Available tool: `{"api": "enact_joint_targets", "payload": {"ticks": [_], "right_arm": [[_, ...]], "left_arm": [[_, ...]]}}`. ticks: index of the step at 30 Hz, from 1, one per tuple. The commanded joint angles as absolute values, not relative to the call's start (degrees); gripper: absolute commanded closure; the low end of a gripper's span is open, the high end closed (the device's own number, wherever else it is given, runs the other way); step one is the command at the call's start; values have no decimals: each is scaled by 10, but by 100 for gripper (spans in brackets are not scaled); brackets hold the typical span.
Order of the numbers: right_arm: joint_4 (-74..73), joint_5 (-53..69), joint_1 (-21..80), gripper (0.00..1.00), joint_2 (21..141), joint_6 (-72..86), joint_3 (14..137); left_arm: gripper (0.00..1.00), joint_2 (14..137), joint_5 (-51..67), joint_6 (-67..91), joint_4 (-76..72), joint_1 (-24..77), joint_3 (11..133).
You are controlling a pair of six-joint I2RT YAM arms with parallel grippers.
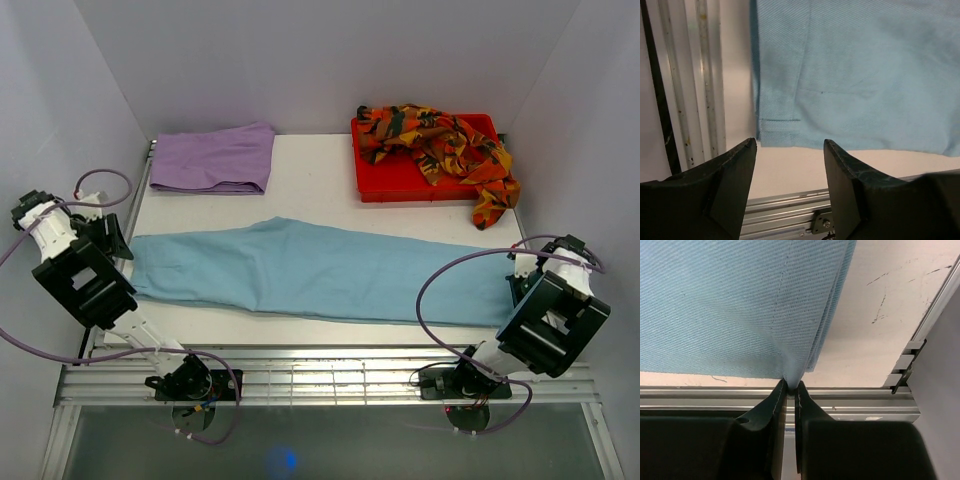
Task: Fold and stack the trousers
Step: Fold the trousers
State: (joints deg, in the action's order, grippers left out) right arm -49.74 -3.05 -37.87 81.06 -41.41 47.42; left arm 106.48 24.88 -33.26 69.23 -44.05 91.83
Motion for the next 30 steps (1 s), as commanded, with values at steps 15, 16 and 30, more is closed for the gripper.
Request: {"api": "enact_joint_targets", "payload": {"ticks": [15, 16, 30], "right_arm": [[-493, -29, -385, 92, 827, -427, 531], [-493, -28, -385, 92, 828, -428, 533], [-500, -21, -385, 92, 826, -426, 543]], "left_arm": [[44, 1076, 180, -345, 643, -475, 805], [45, 1074, 174, -345, 636, -475, 796], [68, 1094, 146, -305, 551, -471, 716]]}}
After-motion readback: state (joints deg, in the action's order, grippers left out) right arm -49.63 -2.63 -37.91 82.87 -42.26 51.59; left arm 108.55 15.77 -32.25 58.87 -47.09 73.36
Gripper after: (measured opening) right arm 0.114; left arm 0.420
